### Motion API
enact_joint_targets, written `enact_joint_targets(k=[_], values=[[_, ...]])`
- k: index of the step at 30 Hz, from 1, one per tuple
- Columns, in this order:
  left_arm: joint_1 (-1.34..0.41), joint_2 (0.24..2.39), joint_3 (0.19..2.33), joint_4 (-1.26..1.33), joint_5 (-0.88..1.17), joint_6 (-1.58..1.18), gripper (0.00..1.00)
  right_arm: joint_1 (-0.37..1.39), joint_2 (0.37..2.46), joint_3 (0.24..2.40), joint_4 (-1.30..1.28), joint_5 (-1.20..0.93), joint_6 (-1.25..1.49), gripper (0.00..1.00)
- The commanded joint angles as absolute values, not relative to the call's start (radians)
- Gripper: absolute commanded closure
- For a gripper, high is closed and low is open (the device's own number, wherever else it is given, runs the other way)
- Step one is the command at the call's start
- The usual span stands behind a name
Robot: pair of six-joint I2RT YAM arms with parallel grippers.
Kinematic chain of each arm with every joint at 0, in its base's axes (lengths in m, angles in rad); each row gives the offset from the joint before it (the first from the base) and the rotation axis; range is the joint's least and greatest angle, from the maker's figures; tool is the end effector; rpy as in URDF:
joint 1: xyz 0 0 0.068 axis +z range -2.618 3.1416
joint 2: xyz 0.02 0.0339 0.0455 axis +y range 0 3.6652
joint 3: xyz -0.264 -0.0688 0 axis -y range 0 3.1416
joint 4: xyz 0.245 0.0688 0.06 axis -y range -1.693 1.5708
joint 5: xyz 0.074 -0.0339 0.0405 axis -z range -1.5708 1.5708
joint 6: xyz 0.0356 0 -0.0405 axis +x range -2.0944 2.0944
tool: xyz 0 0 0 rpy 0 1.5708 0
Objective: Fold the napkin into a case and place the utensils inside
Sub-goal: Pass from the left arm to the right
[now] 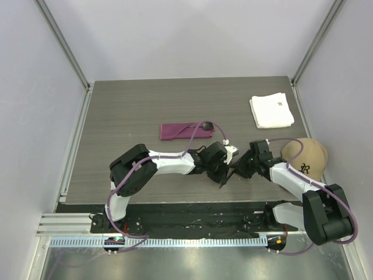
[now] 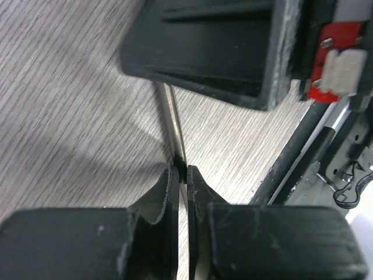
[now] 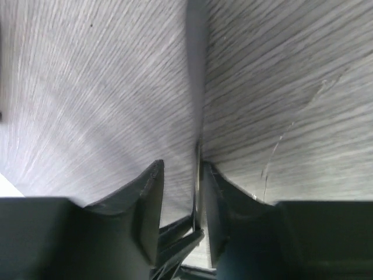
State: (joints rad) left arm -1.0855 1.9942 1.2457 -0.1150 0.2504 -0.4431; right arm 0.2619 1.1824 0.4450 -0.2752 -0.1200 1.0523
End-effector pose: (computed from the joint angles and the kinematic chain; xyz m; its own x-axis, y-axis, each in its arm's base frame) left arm 0.1878 -0.3750 0.1490 -0.7199 0.4747 -0.5063 0.6900 0.5679 -0.4488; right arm 0.1917 0.0558 0.1448 -0.6825 0.7098 -0.1743 0.5539 0.6578 0.5104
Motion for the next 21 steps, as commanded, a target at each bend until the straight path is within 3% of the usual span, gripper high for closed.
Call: enact_joint_targets(k=[1,2,6,13,14,15,19,21], values=[[-1.086,2.026,1.21,-0.155,0.328,-0.433,1.0,0.284,1.21,0.354,-0.22,-0.048,1.111,0.71],[-1.078,2.026,1.209,-0.153,0.336,-0.431,1.0,0.284,1.222,0.351,-0.21,-0.049,1.089,0.86],[-1.068,2.019,1.21,-0.15,0.342,-0.433,1.0,0.282,1.265,0.362,-0.204,-0.057,1.037,0.99],[-1.065,1.976,1.236,-0.19,0.325,-0.42,0.99,0.285,1.172,0.37,-0.166,-0.09,0.895,0.99],[-1.063,1.961,1.233,-0.192,0.307,-0.422,0.83,0.287,1.149,0.368,-0.158,-0.095,0.865,0.99],[-1.06,1.944,1.224,-0.189,0.296,-0.42,0.74,0.287,1.126,0.368,-0.16,-0.092,0.847,0.99],[-1.007,1.927,1.236,-0.18,0.365,-0.466,0.51,0.285,1.062,0.374,-0.167,-0.132,0.789,0.99],[-0.991,1.948,1.236,-0.144,0.396,-0.498,0.48,0.285,1.057,0.365,-0.15,-0.149,0.792,0.99]])
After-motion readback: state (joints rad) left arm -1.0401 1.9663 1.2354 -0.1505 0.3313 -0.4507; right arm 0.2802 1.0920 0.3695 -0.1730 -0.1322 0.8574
